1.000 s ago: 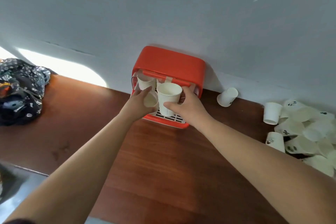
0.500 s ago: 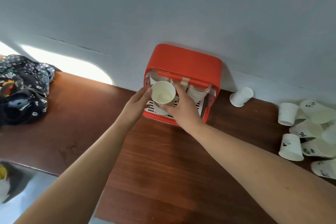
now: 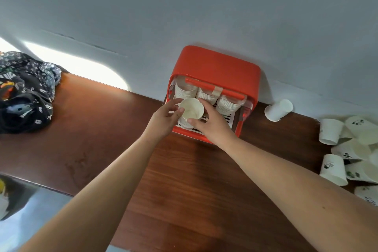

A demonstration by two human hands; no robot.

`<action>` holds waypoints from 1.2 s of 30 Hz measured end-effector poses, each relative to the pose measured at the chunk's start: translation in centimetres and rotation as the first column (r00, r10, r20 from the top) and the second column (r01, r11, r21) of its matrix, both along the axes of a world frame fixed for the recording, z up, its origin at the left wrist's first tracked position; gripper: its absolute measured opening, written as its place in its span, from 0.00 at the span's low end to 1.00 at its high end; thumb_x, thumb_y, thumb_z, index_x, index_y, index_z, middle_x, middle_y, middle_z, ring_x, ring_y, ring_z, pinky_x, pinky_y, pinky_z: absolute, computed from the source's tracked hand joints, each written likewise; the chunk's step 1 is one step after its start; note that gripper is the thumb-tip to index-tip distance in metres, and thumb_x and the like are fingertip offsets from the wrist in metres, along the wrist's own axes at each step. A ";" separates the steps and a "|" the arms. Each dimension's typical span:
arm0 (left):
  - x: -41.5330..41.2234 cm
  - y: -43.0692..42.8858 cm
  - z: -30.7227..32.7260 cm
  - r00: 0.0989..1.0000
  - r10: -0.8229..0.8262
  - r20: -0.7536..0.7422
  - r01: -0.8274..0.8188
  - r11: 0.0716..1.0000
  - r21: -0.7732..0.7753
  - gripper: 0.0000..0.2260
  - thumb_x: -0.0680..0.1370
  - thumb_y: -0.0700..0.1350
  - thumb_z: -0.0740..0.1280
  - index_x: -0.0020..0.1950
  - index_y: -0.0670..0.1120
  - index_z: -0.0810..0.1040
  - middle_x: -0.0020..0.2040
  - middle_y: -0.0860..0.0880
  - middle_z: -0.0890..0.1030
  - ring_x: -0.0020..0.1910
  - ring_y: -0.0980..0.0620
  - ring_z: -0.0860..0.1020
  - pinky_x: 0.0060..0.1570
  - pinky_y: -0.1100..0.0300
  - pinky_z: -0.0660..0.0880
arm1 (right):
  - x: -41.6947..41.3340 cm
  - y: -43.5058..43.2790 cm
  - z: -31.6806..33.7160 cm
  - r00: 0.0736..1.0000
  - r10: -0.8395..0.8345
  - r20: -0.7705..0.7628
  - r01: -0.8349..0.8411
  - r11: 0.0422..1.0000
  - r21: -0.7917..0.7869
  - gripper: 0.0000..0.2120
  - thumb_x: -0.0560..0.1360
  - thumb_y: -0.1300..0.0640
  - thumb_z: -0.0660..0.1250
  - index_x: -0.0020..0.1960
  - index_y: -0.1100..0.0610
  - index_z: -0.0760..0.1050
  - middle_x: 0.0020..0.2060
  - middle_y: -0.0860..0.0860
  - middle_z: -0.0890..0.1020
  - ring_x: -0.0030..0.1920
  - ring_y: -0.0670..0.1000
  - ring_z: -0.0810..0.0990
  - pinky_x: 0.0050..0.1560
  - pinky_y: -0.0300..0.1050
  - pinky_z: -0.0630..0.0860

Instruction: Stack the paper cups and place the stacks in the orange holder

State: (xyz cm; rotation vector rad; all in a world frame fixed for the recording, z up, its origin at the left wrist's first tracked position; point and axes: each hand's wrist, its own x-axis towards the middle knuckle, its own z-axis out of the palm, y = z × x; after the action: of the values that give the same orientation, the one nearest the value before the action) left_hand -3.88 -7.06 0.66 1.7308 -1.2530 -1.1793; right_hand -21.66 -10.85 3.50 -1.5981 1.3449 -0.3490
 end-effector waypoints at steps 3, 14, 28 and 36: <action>-0.2 -0.1 -0.5 1.000 0.018 -0.021 -0.018 1.000 -0.002 0.19 0.80 0.62 0.63 0.72 0.63 0.71 0.59 0.52 0.81 0.54 0.53 0.83 0.56 0.49 0.81 | 0.0 -0.3 -0.5 1.000 0.000 -0.019 0.000 1.000 0.000 0.37 0.74 0.45 0.73 0.78 0.45 0.59 0.68 0.39 0.72 0.66 0.42 0.71 0.64 0.40 0.70; -0.9 0.8 1.1 0.979 0.182 0.097 -0.189 0.980 0.069 0.20 0.83 0.56 0.60 0.72 0.48 0.70 0.63 0.50 0.78 0.59 0.52 0.77 0.52 0.60 0.71 | 0.0 -0.6 0.3 0.999 -0.030 -0.033 0.030 1.000 -0.001 0.36 0.72 0.42 0.73 0.75 0.51 0.63 0.69 0.45 0.72 0.68 0.47 0.71 0.63 0.43 0.69; -17.3 3.4 2.2 0.931 -0.360 -0.062 0.363 0.893 0.265 0.06 0.79 0.50 0.68 0.47 0.50 0.80 0.38 0.50 0.80 0.38 0.53 0.77 0.47 0.49 0.77 | -26.5 0.3 2.6 0.878 -0.113 -0.465 0.094 0.993 -0.064 0.22 0.77 0.44 0.66 0.66 0.55 0.74 0.62 0.51 0.79 0.61 0.51 0.78 0.61 0.47 0.74; -31.6 -7.1 3.2 0.944 -0.249 0.217 0.237 0.968 0.081 0.18 0.75 0.49 0.73 0.62 0.44 0.75 0.57 0.48 0.79 0.56 0.51 0.77 0.51 0.61 0.68 | -39.5 -3.5 1.5 0.779 -0.359 -0.514 0.293 0.933 -0.208 0.24 0.76 0.48 0.67 0.66 0.60 0.71 0.62 0.58 0.73 0.60 0.59 0.76 0.60 0.52 0.73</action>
State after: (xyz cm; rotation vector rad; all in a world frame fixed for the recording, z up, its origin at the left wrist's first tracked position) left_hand -35.44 -14.19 3.89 1.8286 -1.6243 -1.1872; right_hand -61.15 -14.31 5.01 -1.6211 2.0951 -0.1793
